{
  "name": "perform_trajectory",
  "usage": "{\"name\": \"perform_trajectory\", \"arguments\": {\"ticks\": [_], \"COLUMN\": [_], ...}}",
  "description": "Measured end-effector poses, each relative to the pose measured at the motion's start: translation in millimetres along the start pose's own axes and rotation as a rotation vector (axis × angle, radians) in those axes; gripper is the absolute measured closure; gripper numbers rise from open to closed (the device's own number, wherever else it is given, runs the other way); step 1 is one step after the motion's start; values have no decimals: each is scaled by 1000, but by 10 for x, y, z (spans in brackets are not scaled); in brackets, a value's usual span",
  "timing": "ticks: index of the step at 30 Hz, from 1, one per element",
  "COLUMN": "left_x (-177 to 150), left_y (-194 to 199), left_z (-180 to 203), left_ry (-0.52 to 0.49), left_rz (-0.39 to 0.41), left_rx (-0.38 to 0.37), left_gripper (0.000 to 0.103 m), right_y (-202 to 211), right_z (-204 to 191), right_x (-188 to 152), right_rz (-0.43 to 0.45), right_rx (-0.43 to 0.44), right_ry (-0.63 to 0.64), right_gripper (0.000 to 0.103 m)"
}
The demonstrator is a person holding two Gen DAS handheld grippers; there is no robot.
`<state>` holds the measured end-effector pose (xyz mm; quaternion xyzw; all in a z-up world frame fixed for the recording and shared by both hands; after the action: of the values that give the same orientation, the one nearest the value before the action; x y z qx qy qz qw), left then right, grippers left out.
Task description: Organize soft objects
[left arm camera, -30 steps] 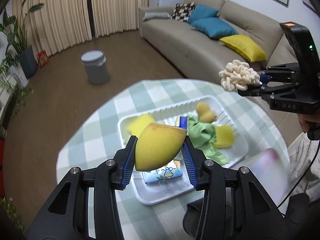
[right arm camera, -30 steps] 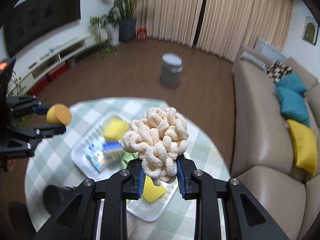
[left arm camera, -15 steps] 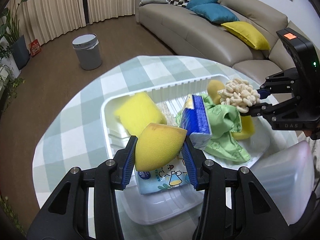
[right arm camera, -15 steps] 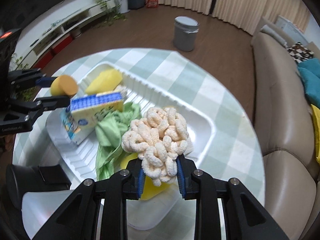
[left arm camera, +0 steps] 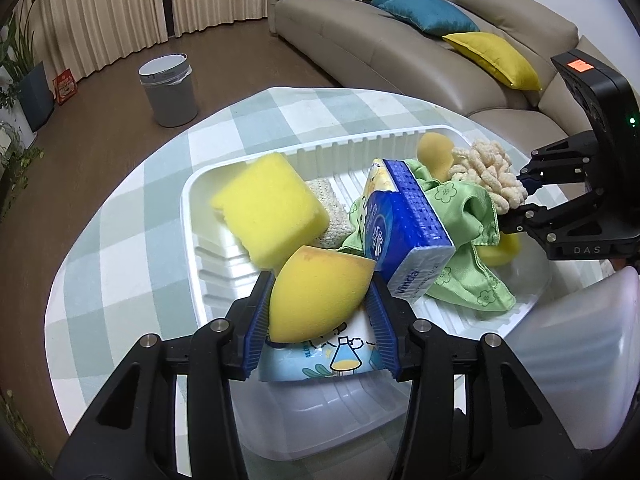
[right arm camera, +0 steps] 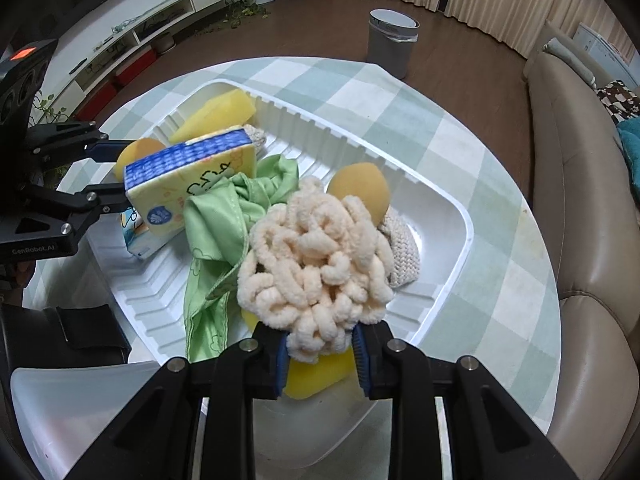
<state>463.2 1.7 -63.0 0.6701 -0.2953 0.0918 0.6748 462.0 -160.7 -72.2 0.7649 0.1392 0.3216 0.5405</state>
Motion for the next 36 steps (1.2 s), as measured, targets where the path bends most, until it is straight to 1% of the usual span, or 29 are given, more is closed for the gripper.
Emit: {"name": "perform_trajectory", "arguments": {"ticks": [2, 3, 4, 5, 6, 7, 8, 9, 10, 11, 12, 14, 15, 17, 22, 24, 27, 30, 32, 33, 36], "left_x": [-1, -4, -9, -11, -10, -15, -22, -29, -34, -32, -33, -33, -31, -27, -1, 14, 29, 6, -33, -60, -171], "left_y": [-1, -6, -13, -14, -16, -16, -18, -22, -21, -18, -5, 29, 48, 99, 320, 411, 596, 809, 964, 1041, 1269], "left_z": [-18, -27, -42, -60, -76, -92, -107, -114, -121, -128, -136, -154, -162, -185, -300, -340, -420, -502, -507, -505, -455], "left_ry": [11, 16, 22, 26, 28, 32, 37, 41, 43, 45, 51, 67, 74, 85, 133, 145, 168, 197, 206, 212, 206], "left_rz": [0, -3, -7, -4, -1, 0, 0, -3, -3, -1, 3, 9, 14, 26, 85, 105, 156, 201, 229, 241, 268], "left_rx": [1, 3, 7, 18, 27, 33, 28, 24, 27, 30, 27, 26, 24, 33, 67, 86, 124, 184, 180, 193, 271], "left_gripper": [56, 53, 46, 41, 30, 22, 20, 14, 6, 3, 0, 0, 0, 0, 0, 0, 0, 0, 0, 0, 0], "right_y": [-1, 6, 15, 27, 39, 49, 52, 60, 70, 74, 87, 123, 137, 171, 298, 376, 473, 613, 738, 819, 1073], "right_z": [15, 24, 26, 27, 30, 34, 35, 31, 27, 30, 31, 29, 27, 18, -46, -61, -58, -42, -25, -19, -23], "right_x": [1, -1, -3, -10, -18, -26, -26, -27, -33, -27, -24, -15, -12, -8, -11, -5, 5, 23, 37, 41, 33], "right_rz": [6, 10, 14, 19, 20, 21, 22, 22, 23, 26, 31, 48, 53, 63, 89, 110, 132, 170, 206, 228, 293], "right_rx": [3, 3, 3, -2, -6, -10, -11, -11, -15, -20, -24, -25, -23, -16, -8, -5, -23, -47, -63, -65, -83], "right_ry": [-3, -3, -3, -3, -3, -4, -4, -1, 2, 3, 3, 0, -2, -4, 16, 17, 12, 2, -14, -24, -51], "right_gripper": [72, 72, 71, 66, 63, 57, 54, 53, 48, 42, 39, 29, 27, 18, 4, 4, 2, 1, 0, 0, 0]}}
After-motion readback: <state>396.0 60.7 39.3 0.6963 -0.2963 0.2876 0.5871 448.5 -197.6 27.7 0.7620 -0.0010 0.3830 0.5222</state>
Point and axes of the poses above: each gripper's, at about its wrist camera, not at the fingertips, and y roughly against the way its jaws point, z to its right, x to its top, the point moved 5 cm from there along -y, roughly the way its jaws point, and after that the axes turned 11 degrees about x, right-handed, at the moved point
